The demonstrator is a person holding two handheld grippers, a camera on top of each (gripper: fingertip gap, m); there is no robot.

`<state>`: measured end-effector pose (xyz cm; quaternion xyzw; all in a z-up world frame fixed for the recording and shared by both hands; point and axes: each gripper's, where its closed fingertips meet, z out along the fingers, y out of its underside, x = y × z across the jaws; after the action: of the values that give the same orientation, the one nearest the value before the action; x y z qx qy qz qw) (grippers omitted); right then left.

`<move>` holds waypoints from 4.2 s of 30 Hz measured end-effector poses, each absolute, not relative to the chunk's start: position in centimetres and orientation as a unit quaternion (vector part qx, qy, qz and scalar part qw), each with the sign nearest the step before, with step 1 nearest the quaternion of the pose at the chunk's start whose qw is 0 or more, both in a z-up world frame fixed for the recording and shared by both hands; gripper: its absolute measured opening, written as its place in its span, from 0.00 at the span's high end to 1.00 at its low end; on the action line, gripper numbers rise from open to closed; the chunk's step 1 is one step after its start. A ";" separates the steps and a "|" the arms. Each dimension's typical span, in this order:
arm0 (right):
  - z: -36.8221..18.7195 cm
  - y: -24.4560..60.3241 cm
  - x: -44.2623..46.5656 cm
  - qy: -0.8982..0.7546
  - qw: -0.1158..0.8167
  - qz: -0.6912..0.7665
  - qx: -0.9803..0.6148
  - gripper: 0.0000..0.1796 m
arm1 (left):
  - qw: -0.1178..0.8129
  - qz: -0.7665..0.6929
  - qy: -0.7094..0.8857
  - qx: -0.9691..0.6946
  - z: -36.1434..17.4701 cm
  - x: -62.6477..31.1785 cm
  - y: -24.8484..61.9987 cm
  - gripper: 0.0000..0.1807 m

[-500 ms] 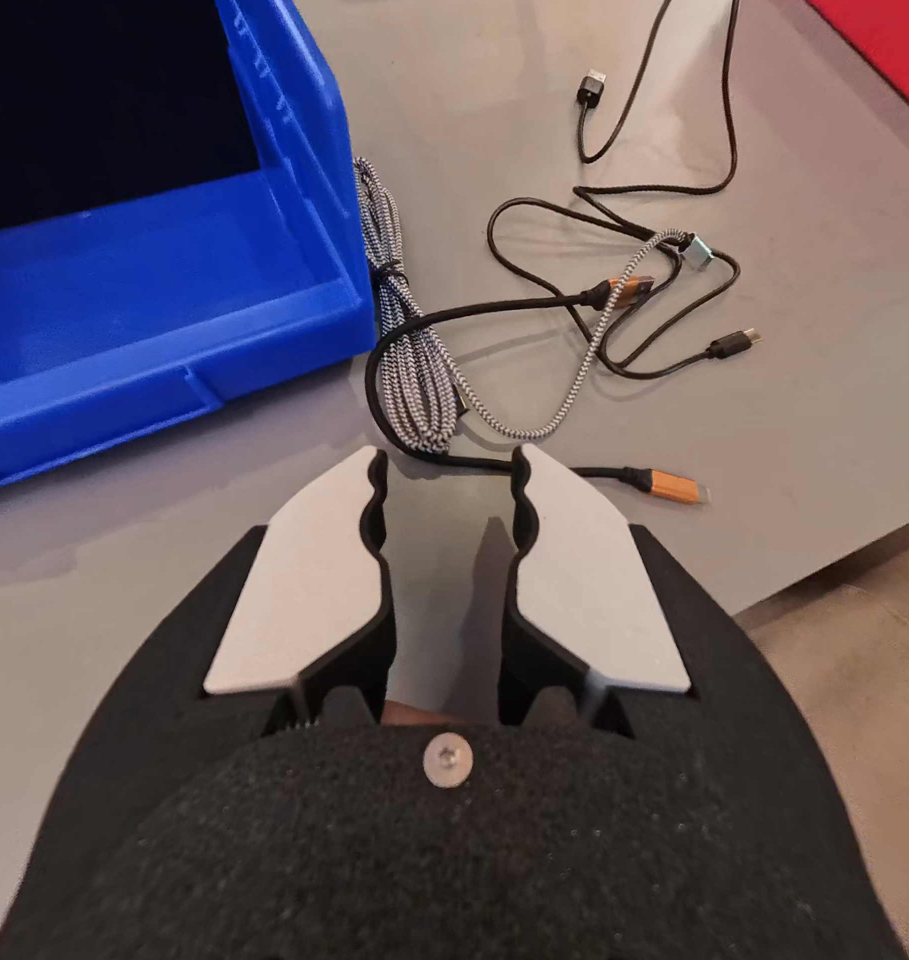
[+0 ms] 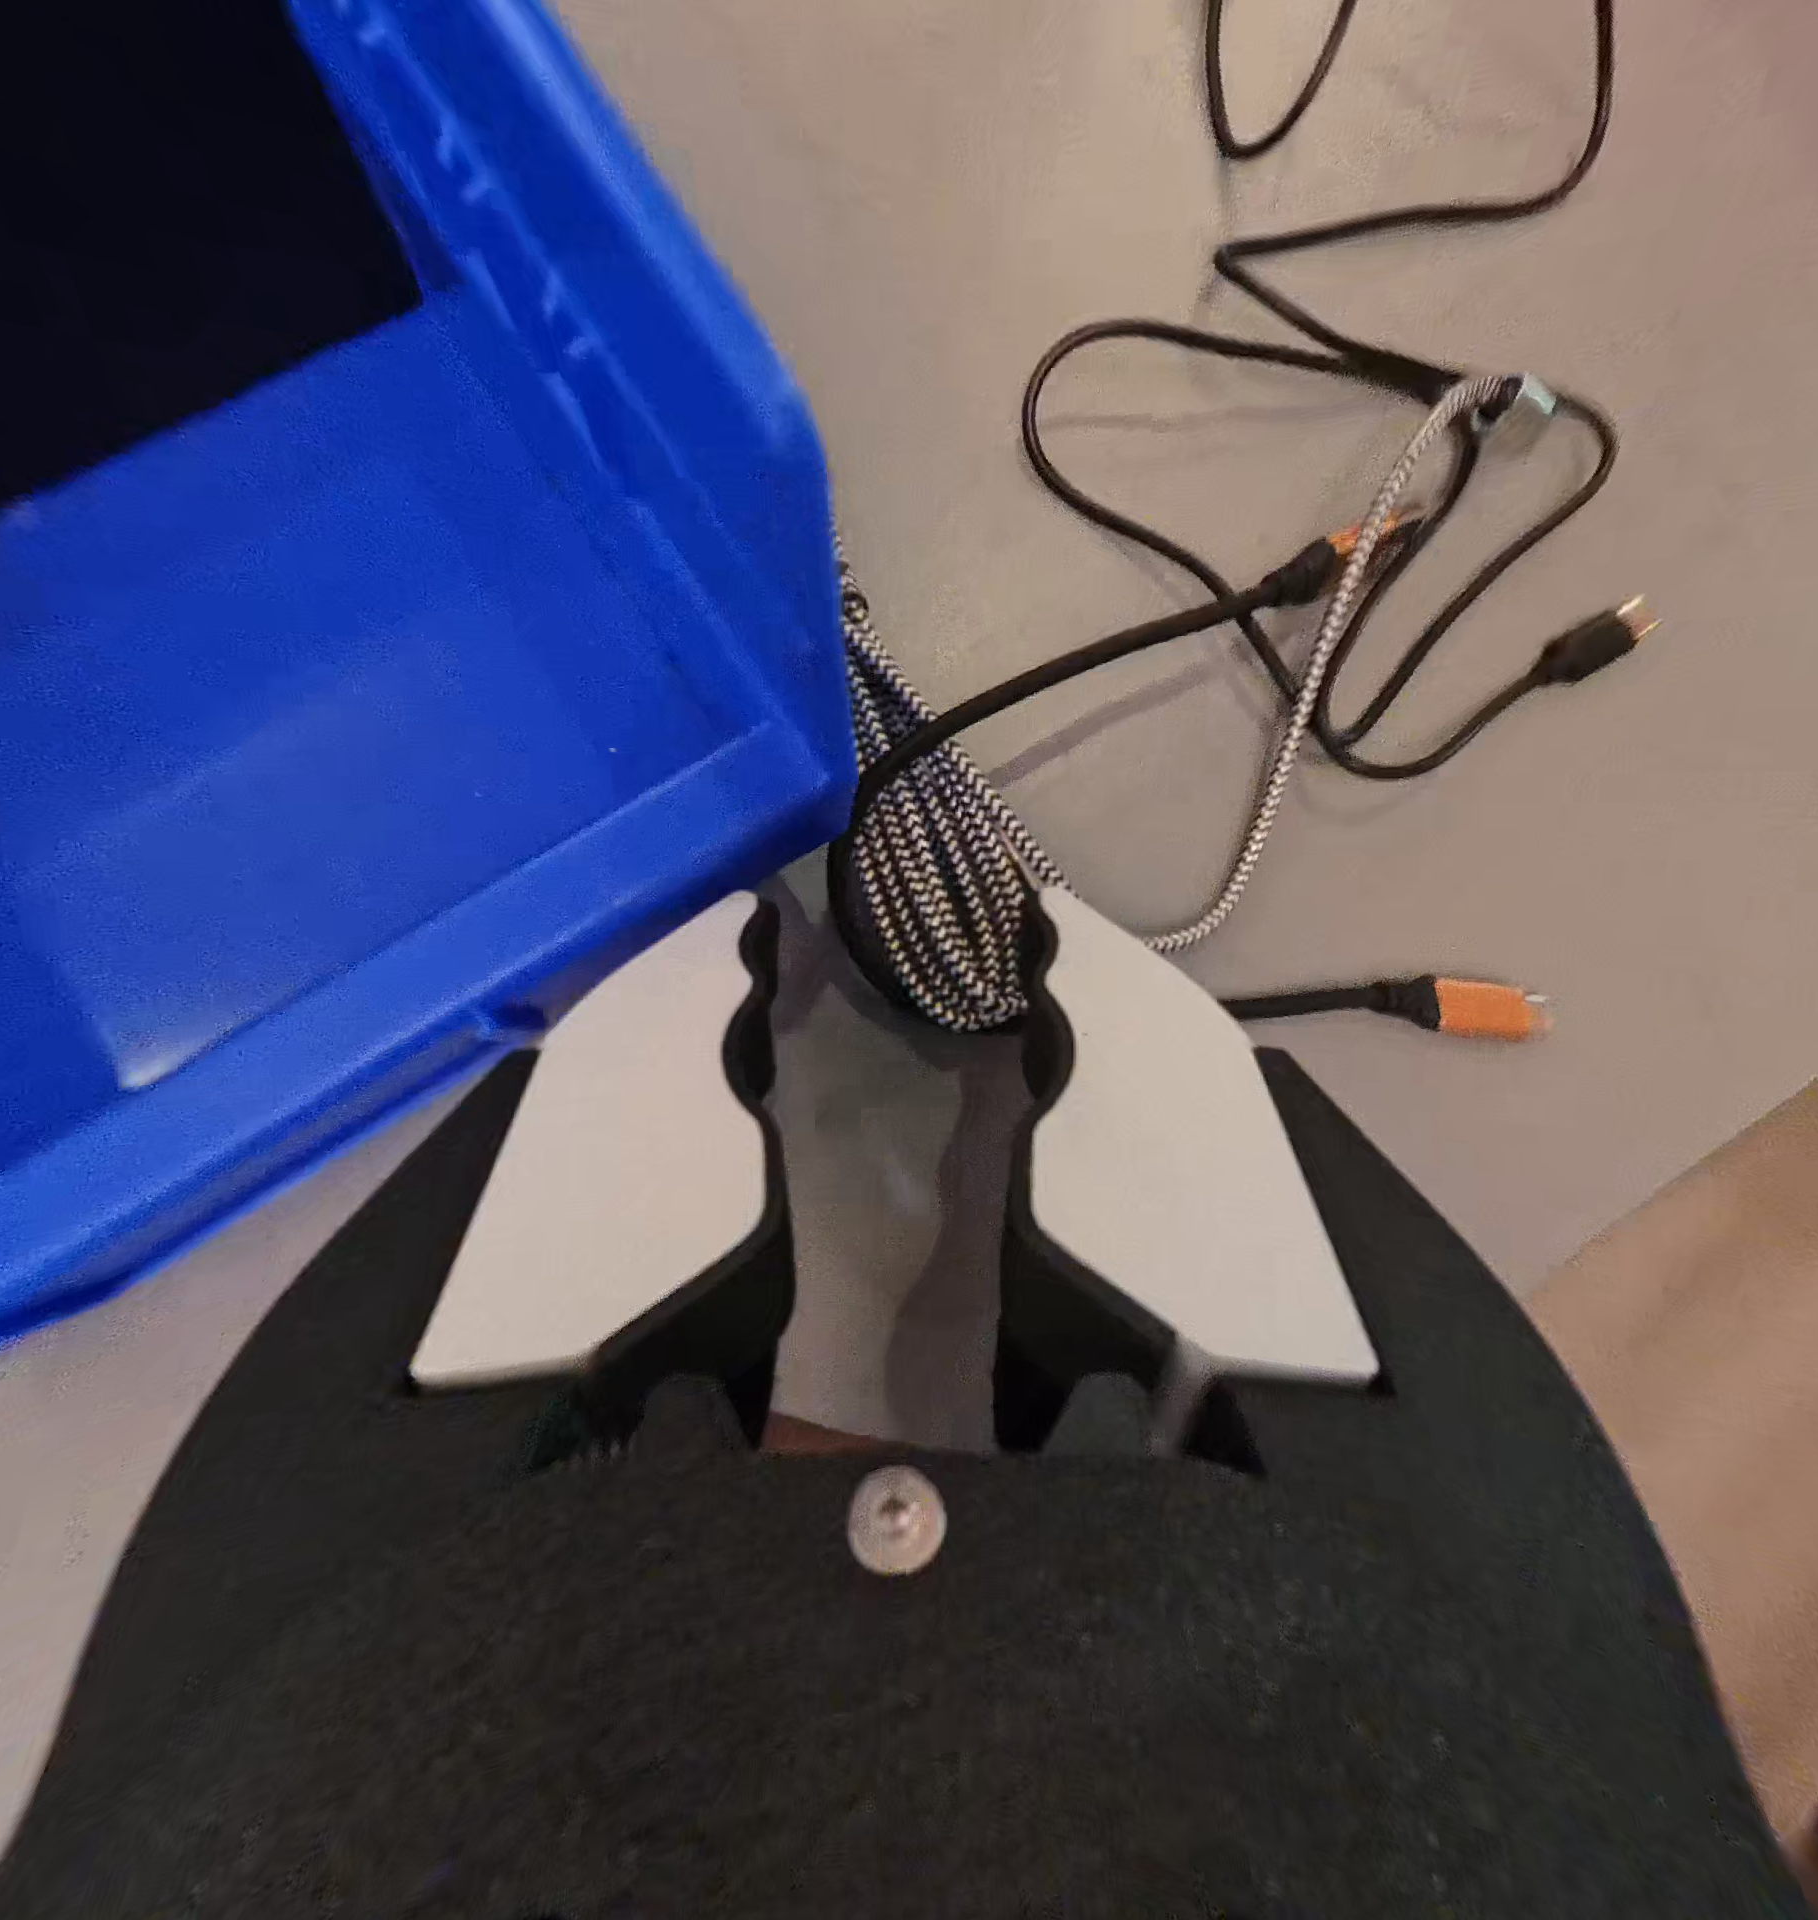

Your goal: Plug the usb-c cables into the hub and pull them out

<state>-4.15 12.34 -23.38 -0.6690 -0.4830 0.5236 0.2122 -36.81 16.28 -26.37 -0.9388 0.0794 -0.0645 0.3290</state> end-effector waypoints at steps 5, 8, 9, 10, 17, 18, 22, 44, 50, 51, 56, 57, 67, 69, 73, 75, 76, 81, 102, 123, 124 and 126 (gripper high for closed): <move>-24.4 11.8 -4.0 -0.466 0.192 0.533 -0.679 0.83 | 0.336 -0.124 0.048 -0.933 -27.3 -35.6 16.4 0.82; -24.2 11.9 -4.2 -0.454 0.190 0.549 -0.675 0.83 | 0.330 -0.157 0.065 -0.929 -27.3 -33.5 16.5 0.93; -24.2 11.9 -4.2 -0.452 0.186 0.553 -0.675 0.84 | 0.329 -0.165 0.071 -0.927 -27.3 -32.8 16.5 0.97; -24.2 11.9 -4.2 -0.452 0.184 0.554 -0.674 0.84 | 0.331 -0.173 0.072 -0.925 -27.2 -32.1 16.6 0.97; -24.3 12.8 -4.4 -0.468 0.231 0.512 -0.682 0.84 | 0.428 -0.207 0.093 -0.875 -22.2 -29.1 17.4 0.98; -24.5 13.3 -4.6 -0.474 0.256 0.488 -0.687 0.83 | 0.454 -0.198 0.098 -0.863 -20.9 -29.1 17.5 0.98; -23.6 15.3 -6.2 -0.494 0.372 0.389 -0.682 0.72 | 0.530 -0.140 0.128 -0.827 -15.5 -28.9 18.1 0.98; -13.7 19.5 -18.0 -0.510 0.546 0.230 -0.624 0.97 | 0.563 -0.166 0.204 -0.784 -7.5 -17.4 19.0 0.98; -12.7 21.1 -15.7 -0.504 0.550 0.235 -0.622 0.98 | 0.597 -0.166 0.197 -0.760 -8.3 -18.0 17.2 0.81; -11.9 22.1 -14.7 -0.498 0.558 0.228 -0.624 0.98 | 0.595 -0.167 0.189 -0.763 -9.5 -18.5 16.6 0.81; -6.3 30.2 -5.6 -0.465 0.590 0.130 -0.647 0.98 | 0.521 -0.168 0.178 -0.818 -21.8 -20.3 13.7 0.85; -6.8 32.1 -3.3 -0.487 0.563 0.085 -0.662 0.98 | 0.481 -0.142 0.182 -0.846 -23.6 -21.0 13.7 0.85; -25.2 42.2 7.0 -0.666 0.146 -0.103 -0.724 0.96 | 0.459 -0.123 0.179 -0.861 -24.5 -22.0 14.4 0.85; -26.7 42.4 6.5 -0.669 0.143 -0.104 -0.722 0.94 | 0.463 -0.112 0.172 -0.862 -24.4 -22.5 14.5 0.80; -25.9 41.7 5.3 -0.602 0.191 -0.022 -0.775 0.75 | 0.455 -0.099 0.129 -0.875 -24.8 -24.4 14.6 0.77; -23.6 41.3 5.2 -0.550 0.247 0.016 -0.798 0.72 | 0.452 -0.093 0.101 -0.881 -25.0 -25.7 14.8 0.77; -22.1 41.0 5.6 -0.522 0.281 0.020 -0.806 0.72 | 0.451 -0.088 0.089 -0.883 -25.1 -26.4 14.9 0.77; -17.1 33.6 4.4 -0.368 0.471 0.139 -0.789 0.77 | 0.429 -0.048 0.040 -0.901 -25.8 -29.8 17.4 0.76; -12.8 14.7 -9.9 -0.244 0.399 0.610 -0.640 0.64 | 0.605 -0.413 0.121 -0.670 -13.2 -17.3 15.4 0.93; 0.9 31.6 0.7 -0.322 0.634 0.293 -0.639 0.94 | 0.569 -0.163 0.215 -0.777 -19.4 -17.2 15.8 0.86; 0.7 33.4 1.4 -0.333 0.640 0.268 -0.638 0.94 | 0.567 -0.169 0.212 -0.778 -19.5 -17.3 15.8 0.86; -0.9 36.8 2.3 -0.353 0.645 0.243 -0.633 0.94 | 0.566 -0.186 0.207 -0.776 -19.3 -17.3 15.8 0.86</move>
<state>2.25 36.83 -0.95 -0.6327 -0.3527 0.2427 0.6453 -17.28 15.77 -19.33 -0.7763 0.2067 -0.1858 0.5658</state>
